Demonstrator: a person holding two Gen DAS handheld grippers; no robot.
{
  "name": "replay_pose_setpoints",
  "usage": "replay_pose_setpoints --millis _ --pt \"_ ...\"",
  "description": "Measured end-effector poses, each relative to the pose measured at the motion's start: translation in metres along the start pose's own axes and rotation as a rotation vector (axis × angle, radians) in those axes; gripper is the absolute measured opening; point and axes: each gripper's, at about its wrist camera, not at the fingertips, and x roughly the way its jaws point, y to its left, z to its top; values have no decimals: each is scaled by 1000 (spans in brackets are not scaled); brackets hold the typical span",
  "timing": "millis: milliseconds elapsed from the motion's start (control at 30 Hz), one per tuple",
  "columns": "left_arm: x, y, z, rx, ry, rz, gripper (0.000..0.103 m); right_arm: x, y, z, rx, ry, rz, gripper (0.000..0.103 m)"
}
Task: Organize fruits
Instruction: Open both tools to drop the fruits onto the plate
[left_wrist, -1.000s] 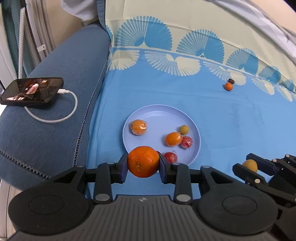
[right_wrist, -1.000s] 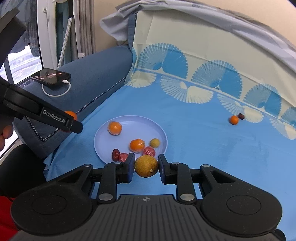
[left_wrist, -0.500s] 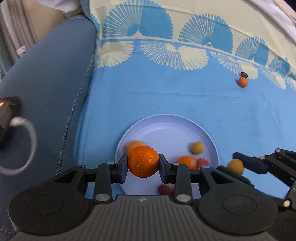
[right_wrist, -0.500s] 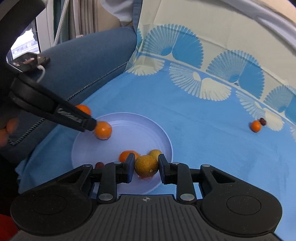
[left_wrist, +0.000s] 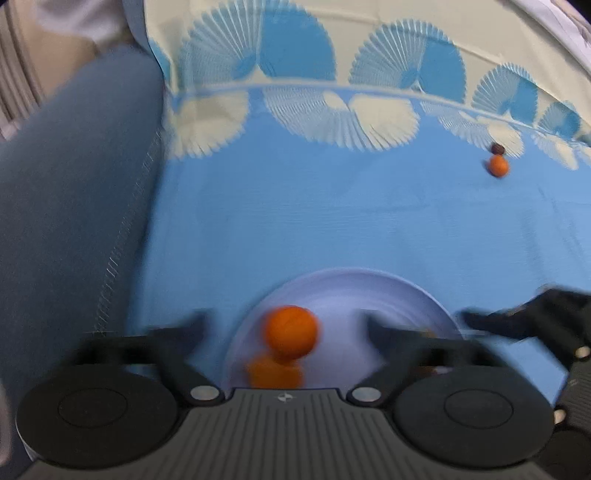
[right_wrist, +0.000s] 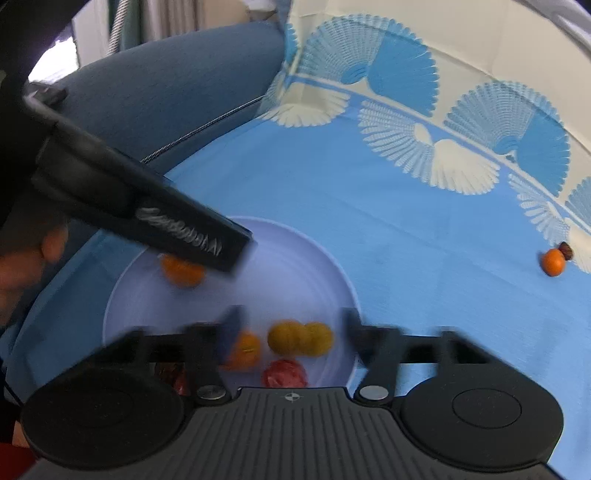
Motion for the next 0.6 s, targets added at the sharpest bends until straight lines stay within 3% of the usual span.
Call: replay_pose_setpoints --millis 33,100,233,433,600 --pt "-8 0 0 8 -44 11 103 -5 -2 1 15 -6 -5 85" --pt "-22 1 0 37 -57 0 103 -19 -4 1 35 -9 -2 89" --pt "-52 1 -13 19 -32 15 103 -58 0 -19 73 21 -6 97" --pt "-109 -6 -64 12 32 13 103 -123 21 -63 82 60 2 102" --pt "-144 -19 -97 41 40 45 103 -165 42 -76 -10 -37 -55 102"
